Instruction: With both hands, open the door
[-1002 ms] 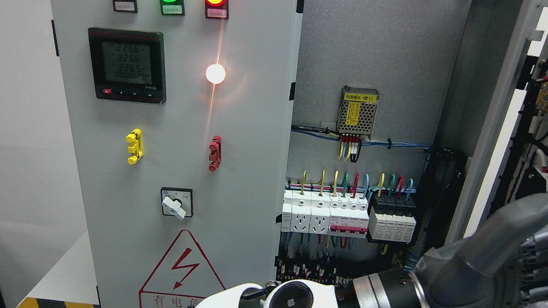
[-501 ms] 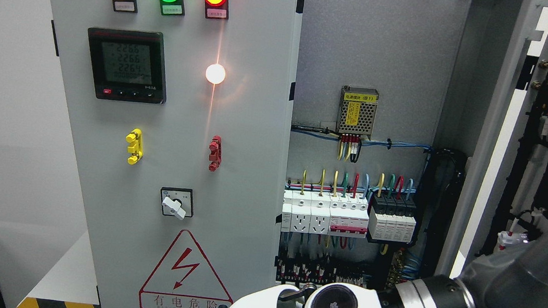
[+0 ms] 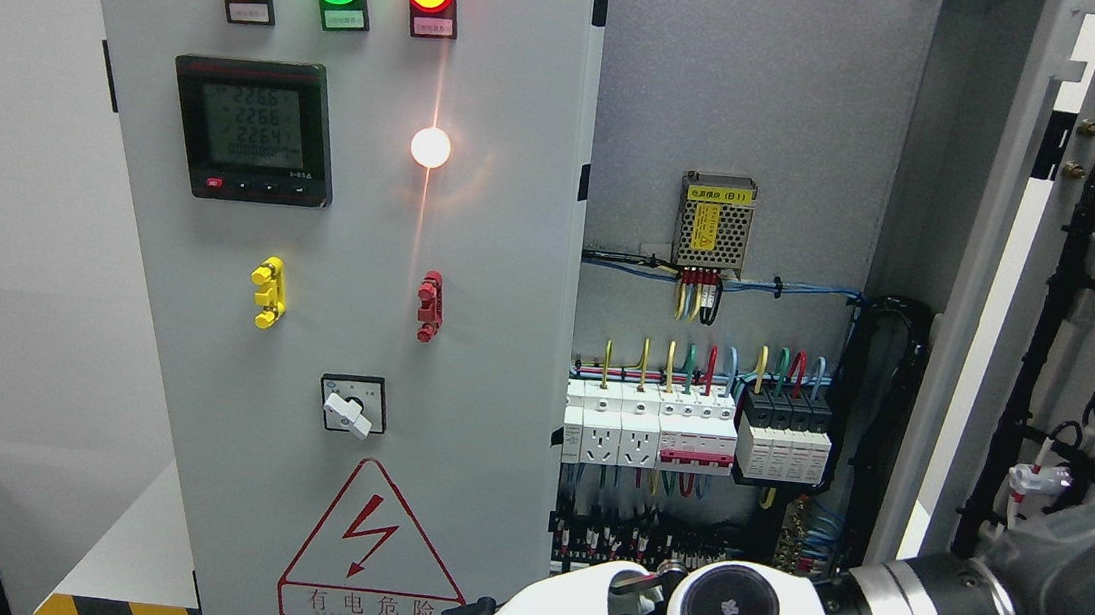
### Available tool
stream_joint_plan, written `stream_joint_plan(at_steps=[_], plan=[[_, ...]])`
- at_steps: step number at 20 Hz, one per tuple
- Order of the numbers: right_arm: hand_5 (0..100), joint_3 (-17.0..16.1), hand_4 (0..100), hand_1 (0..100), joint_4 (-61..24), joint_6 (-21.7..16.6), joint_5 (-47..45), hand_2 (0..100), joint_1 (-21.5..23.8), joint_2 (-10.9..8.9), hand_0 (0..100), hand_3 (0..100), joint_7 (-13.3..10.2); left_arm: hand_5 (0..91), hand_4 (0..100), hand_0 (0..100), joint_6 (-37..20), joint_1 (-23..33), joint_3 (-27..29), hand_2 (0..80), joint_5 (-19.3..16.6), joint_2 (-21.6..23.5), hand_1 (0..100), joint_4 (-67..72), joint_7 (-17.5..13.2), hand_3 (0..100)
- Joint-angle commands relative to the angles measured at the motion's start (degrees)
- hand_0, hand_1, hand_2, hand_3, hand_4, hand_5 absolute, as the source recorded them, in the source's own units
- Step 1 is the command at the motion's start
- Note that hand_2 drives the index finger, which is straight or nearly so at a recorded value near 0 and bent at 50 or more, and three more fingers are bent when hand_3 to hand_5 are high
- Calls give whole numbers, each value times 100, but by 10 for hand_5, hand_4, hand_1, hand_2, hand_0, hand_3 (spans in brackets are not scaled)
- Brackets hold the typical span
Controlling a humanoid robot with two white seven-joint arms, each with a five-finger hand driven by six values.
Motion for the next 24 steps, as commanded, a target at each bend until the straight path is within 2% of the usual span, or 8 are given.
stream_joint_plan(at_steps=[1,14,20,24], plan=[[0,-26,0,0,0,7,105,0,0,0,191,0,0,0,0,0,-3,-132,-259,0,30,-176,0,409,0,0],[0,-26,0,0,0,-2,97,0,0,0,191,0,0,0,0,0,-20,-141,-268,0,4,-71,0,102,0,0],[0,-26,0,0,0,7,97,0,0,0,191,0,0,0,0,0,-20,157,-198,0,-5,833,0,-785,0,0],[0,-26,0,0,0,6,97,0,0,0,191,0,0,0,0,0,-38,605,48,0,4,1501,0,-1330,0,0]])
